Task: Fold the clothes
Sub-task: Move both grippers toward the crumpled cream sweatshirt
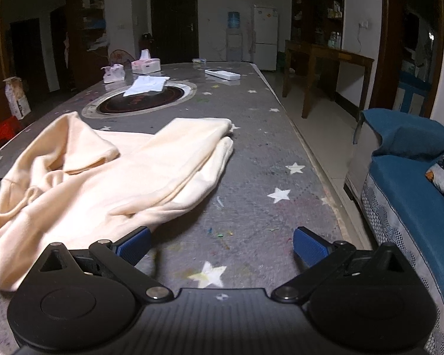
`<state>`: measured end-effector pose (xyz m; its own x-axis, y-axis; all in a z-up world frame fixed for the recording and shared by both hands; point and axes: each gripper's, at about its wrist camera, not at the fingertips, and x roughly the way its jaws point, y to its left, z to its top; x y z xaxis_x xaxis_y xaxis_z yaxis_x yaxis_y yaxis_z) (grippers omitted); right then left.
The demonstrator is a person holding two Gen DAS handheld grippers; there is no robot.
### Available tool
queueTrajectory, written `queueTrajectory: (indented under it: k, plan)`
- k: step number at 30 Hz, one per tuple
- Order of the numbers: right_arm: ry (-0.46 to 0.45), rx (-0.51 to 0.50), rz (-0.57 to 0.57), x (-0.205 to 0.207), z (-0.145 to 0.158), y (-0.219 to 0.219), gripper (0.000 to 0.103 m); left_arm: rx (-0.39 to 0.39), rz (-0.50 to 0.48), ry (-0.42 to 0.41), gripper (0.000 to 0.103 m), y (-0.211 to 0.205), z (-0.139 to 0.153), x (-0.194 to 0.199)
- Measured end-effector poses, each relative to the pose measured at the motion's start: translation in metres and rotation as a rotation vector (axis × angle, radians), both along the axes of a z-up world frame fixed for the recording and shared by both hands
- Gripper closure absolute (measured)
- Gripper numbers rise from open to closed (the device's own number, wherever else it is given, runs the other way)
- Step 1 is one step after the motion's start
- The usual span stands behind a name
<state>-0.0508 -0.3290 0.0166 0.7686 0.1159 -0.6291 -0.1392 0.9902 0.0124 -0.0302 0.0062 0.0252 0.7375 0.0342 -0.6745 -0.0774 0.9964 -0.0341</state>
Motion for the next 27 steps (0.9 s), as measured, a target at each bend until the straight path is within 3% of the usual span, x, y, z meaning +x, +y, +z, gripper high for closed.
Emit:
queueTrajectory:
  k: [8,16,27]
  plan:
    - [-0.02,0.006,0.045,-0.022,0.012,0.014,0.0,-0.023,-0.014,-0.026,0.0,-0.009,0.021,-0.026]
    - [-0.013,0.028,0.078,-0.039,0.013,0.025,0.0,-0.025,-0.058,-0.018,0.0,-0.024,0.023,-0.041]
    - [-0.02,0.019,0.131,-0.04,0.017,0.041,0.0,-0.018,-0.101,-0.027,0.0,-0.036,0.027,-0.037]
